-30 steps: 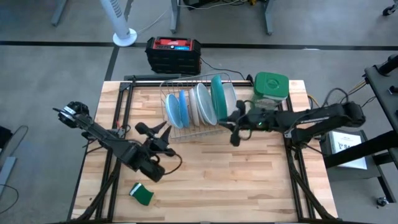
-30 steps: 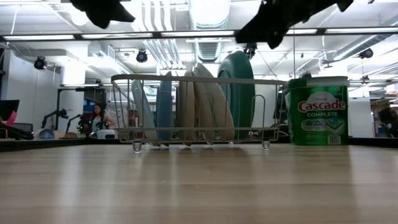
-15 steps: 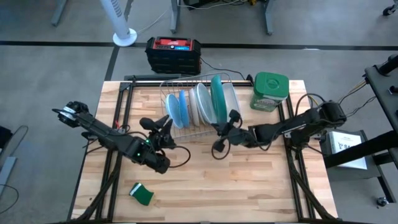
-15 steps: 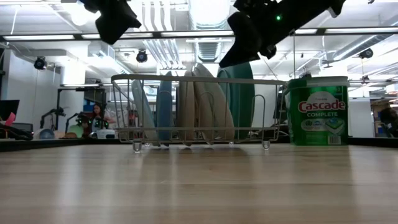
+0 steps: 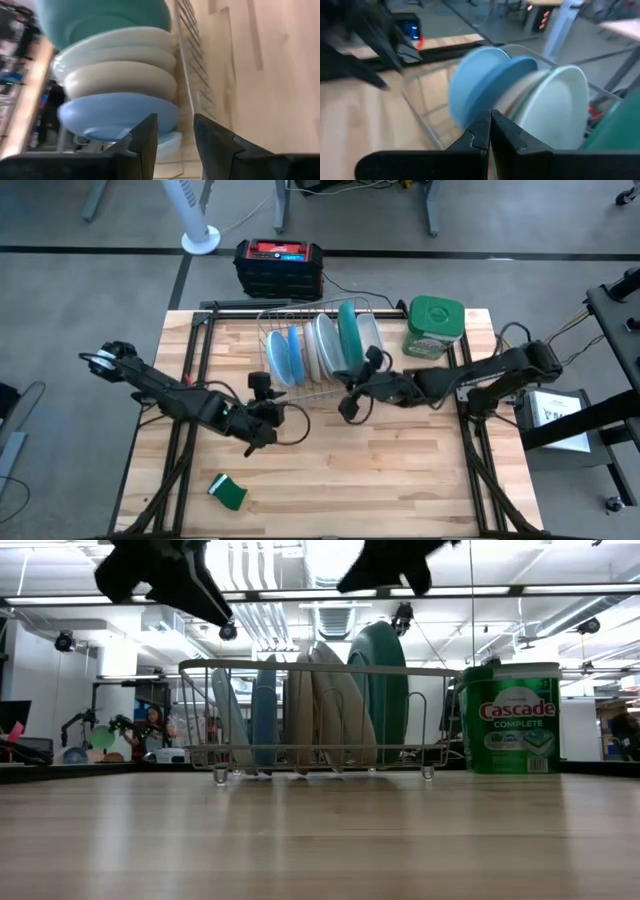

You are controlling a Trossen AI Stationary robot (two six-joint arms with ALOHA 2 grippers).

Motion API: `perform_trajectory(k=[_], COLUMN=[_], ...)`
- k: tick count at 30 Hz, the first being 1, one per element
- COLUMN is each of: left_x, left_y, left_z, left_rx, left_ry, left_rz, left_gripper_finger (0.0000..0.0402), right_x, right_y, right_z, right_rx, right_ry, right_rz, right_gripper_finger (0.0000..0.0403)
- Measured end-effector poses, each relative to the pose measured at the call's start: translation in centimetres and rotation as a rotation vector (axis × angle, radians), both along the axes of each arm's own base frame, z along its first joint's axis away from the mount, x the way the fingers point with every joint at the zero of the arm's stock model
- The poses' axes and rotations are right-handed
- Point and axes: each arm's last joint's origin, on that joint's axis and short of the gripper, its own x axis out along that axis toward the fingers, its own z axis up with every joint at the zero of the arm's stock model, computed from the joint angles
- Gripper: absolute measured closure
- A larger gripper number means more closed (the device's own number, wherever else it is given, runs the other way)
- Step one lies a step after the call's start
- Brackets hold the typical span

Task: Sort dishes
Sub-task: Adjust the plates on the dish rack

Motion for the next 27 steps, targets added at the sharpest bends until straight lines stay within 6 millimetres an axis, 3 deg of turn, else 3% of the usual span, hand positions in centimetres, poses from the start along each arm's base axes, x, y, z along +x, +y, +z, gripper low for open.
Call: perform_trajectory(k=[8, 11, 14, 22, 27], left_x=[0.5, 0.6, 0.8, 0.7, 0.6], left_y=[1.7, 2.4, 3.2, 3.5, 3.7], left_z=[-0.8, -0.7, -0.2, -0.4, -0.8], left_rx=[-0.077, -0.073, -0.116, -0.113, -0.106], left_ry=[0.107, 0.109, 0.035, 0.031, 0.05], left_rz=[-0.059, -0.035, 0.043, 0.056, 0.062], left_gripper_finger=[0.0285, 0.0285, 0.0285, 0.0285, 0.0285], right_x=[-0.5, -0.9, -1.1, -0.5, 2.4], right_y=[-1.9, -3.7, -6.2, -12.4, -14.5], right_z=[7.1, 10.2, 12.9, 15.2, 15.0], right_rx=[0.003, -0.042, 0.034, 0.221, 0.308], right_ry=[0.201, 0.207, 0.139, 0.145, 0.186], right_rz=[0.114, 0.101, 0.071, 0.007, 0.118], right_gripper_finger=[0.0344, 0.0309, 0.028, 0.0233, 0.0227])
